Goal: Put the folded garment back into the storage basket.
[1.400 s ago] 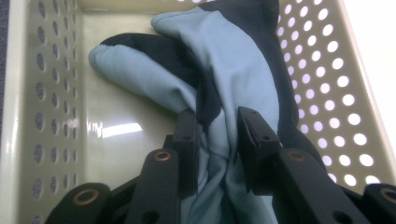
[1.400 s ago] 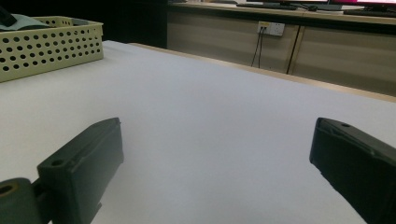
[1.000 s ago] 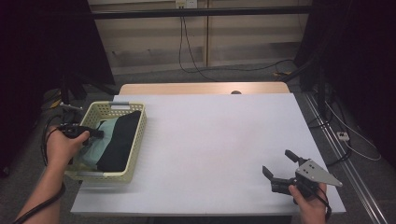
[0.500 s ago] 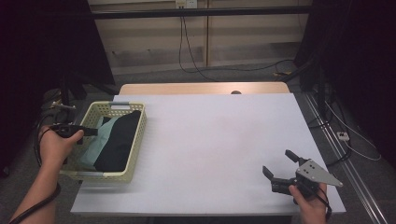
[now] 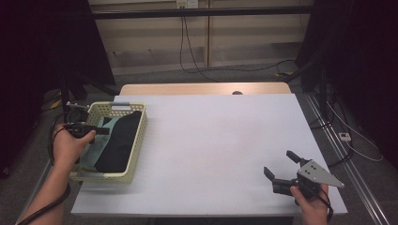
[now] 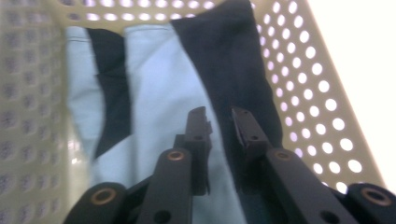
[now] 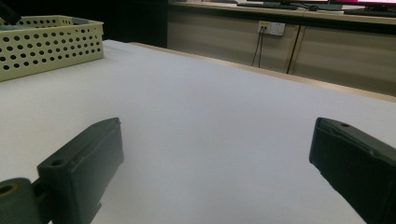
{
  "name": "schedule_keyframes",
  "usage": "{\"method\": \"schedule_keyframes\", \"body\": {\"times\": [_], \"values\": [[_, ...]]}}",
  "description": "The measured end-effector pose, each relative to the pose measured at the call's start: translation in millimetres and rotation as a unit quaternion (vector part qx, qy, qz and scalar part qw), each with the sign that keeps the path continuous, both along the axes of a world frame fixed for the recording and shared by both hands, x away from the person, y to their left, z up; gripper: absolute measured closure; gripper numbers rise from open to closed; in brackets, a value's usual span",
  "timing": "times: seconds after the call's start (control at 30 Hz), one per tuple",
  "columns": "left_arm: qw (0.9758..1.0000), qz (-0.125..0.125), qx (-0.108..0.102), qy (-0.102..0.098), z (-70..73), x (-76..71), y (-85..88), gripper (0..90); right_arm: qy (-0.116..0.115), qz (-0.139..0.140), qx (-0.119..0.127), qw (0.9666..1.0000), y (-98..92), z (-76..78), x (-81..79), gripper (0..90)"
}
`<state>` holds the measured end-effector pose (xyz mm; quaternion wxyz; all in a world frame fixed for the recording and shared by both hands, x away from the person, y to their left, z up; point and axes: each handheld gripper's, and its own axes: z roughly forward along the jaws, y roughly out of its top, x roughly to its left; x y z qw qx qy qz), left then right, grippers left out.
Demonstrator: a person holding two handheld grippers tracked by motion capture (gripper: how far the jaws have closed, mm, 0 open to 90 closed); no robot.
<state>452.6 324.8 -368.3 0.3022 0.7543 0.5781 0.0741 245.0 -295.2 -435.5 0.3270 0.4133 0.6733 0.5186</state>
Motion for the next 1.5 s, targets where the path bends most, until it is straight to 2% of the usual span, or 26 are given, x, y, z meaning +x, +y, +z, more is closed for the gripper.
{"method": "schedule_keyframes", "body": {"times": [0.1,0.2,0.3,0.33,0.47,0.6,0.63,0.67,0.8,0.9,0.93,1.0,1.03,1.2,1.5], "values": [[1.0000,-0.008,0.003,-0.004,-9.3,1.0,-8.0,82.4,0.000,0.000,0.000,1.0000,0.0,0.0,0.0,2.9],[0.9999,-0.006,0.006,0.007,-22.2,2.8,-10.1,85.4,0.000,-0.001,0.001,1.0000,-0.4,-0.4,0.1,3.0],[0.9999,0.003,0.015,0.006,-30.8,4.0,-4.5,90.0,0.002,-0.001,0.002,1.0000,-0.7,-0.3,-0.1,3.0],[0.9998,0.010,0.014,0.006,-32.4,4.1,-2.0,90.0,0.001,-0.001,0.002,1.0000,-1.0,-0.5,0.1,3.0],[0.9992,0.028,0.029,0.002,-36.4,3.9,8.7,90.0,0.002,-0.003,0.001,1.0000,-1.3,-1.2,0.6,3.0],[0.9992,0.038,0.006,0.015,-42.0,3.3,17.6,90.0,0.003,-0.001,-0.001,1.0000,-0.7,-1.5,0.5,3.1],[0.9990,0.043,0.006,0.010,-43.2,3.1,17.3,90.0,0.003,-0.001,0.000,1.0000,-0.4,-1.4,0.4,3.1],[0.9991,0.037,0.010,0.014,-42.4,3.0,17.0,90.0,0.003,-0.001,0.000,1.0000,-0.3,-1.4,0.3,3.0],[0.9991,0.035,0.021,0.007,-41.0,2.7,12.2,90.0,0.002,-0.001,-0.001,1.0000,-0.6,-1.3,-0.1,3.0],[0.9993,0.032,0.013,0.012,-36.6,1.5,12.4,88.1,0.002,-0.001,0.000,1.0000,-1.3,-1.3,0.0,3.0],[0.9993,0.036,0.012,0.004,-36.5,0.9,11.5,87.2,0.002,-0.001,0.000,1.0000,-1.5,-1.3,0.1,3.0],[0.9995,0.027,0.010,0.010,-32.8,-0.4,11.3,85.4,0.002,-0.002,0.000,1.0000,-1.7,-1.3,0.1,3.0],[0.9994,0.034,0.012,0.001,-32.5,-1.1,8.4,84.6,0.002,-0.002,0.000,1.0000,-1.7,-1.3,0.1,3.0],[0.9998,0.018,0.008,-0.005,-20.7,-1.1,1.9,77.5,0.002,-0.001,0.001,1.0000,-2.9,-1.4,-0.5,3.1],[0.9998,-0.008,-0.013,-0.008,-3.0,-1.7,-11.6,63.1,0.002,-0.005,0.003,1.0000,-6.1,-1.2,-1.0,3.0]]}}
